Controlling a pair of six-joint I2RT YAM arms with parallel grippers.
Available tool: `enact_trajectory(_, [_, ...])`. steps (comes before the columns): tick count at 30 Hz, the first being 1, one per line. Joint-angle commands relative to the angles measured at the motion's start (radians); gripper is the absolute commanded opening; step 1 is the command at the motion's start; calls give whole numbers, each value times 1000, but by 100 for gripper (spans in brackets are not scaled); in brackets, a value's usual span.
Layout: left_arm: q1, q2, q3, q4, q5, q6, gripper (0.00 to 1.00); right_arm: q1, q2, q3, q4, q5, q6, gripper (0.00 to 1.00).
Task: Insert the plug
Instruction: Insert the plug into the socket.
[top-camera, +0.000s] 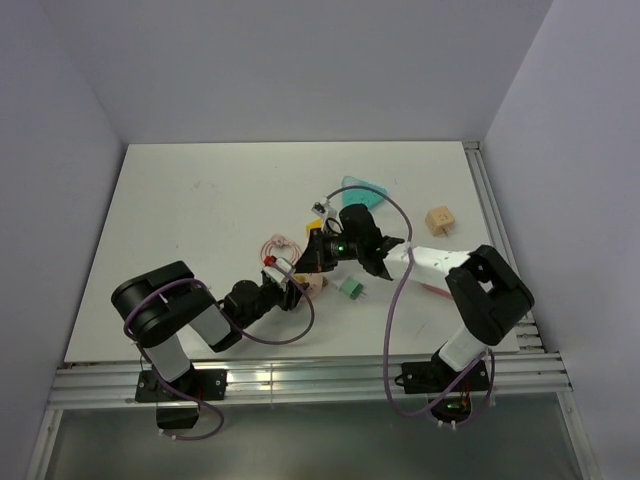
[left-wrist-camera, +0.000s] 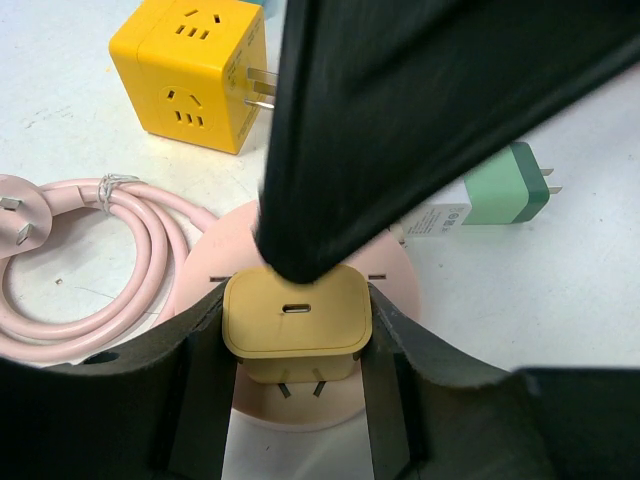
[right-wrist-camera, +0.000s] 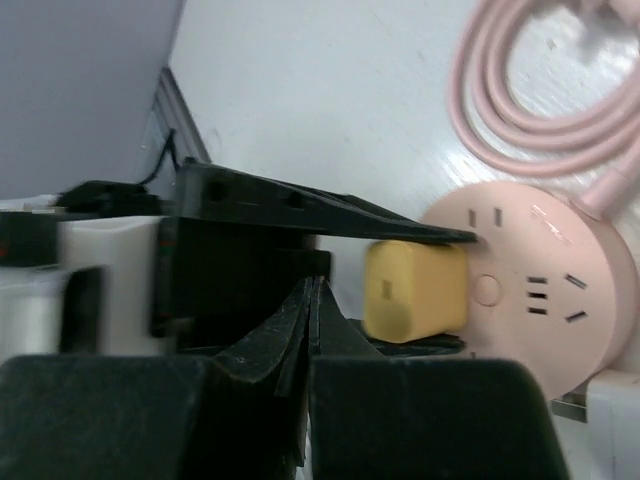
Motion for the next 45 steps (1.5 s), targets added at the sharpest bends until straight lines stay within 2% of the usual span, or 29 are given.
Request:
enact_trajectory(1, [-10, -2, 4, -89, 14, 4, 0, 0, 97, -59, 20, 20, 0, 0])
enact_trajectory(4, [-10, 0, 3, -86, 13, 6, 0, -2, 145, -97, 49, 40, 10, 0])
enact_trajectory(8, [-11, 7, -2, -75, 11, 1, 0, -5, 131, -97, 63, 43, 15, 0])
enact_trajectory(15, [-13, -9, 0, -90, -4, -2, 2, -5, 87, -24, -42, 66, -23, 0])
enact_trajectory(18, [-13, -31, 17, -139, 4, 9, 12, -5, 87, -17, -39, 68, -23, 0])
enact_trajectory(27, [-13, -120, -11, -130, -53, 10, 35, -3, 98, -20, -23, 57, -14, 0])
enact_trajectory(29, [-13, -131, -17, -129, -67, 6, 53, -2, 99, -23, -17, 54, -11, 0])
enact_trajectory(31, [-13, -148, -8, -147, -61, 6, 82, -2, 101, -26, -14, 53, -11, 0])
enact_trajectory(33, [-13, -152, 1, -178, -47, 9, 84, -3, 99, -30, -6, 50, -10, 0])
enact_trajectory(36, [-13, -171, -6, -153, -44, 1, 93, -3, 91, -25, -14, 48, -13, 0])
enact_trajectory(38, [-13, -201, -20, -150, -39, 0, 93, -3, 85, -17, -22, 53, -17, 0])
enact_trajectory(45, [-13, -405, -25, -316, -73, -32, 98, -3, 9, 16, -78, 72, -39, 0])
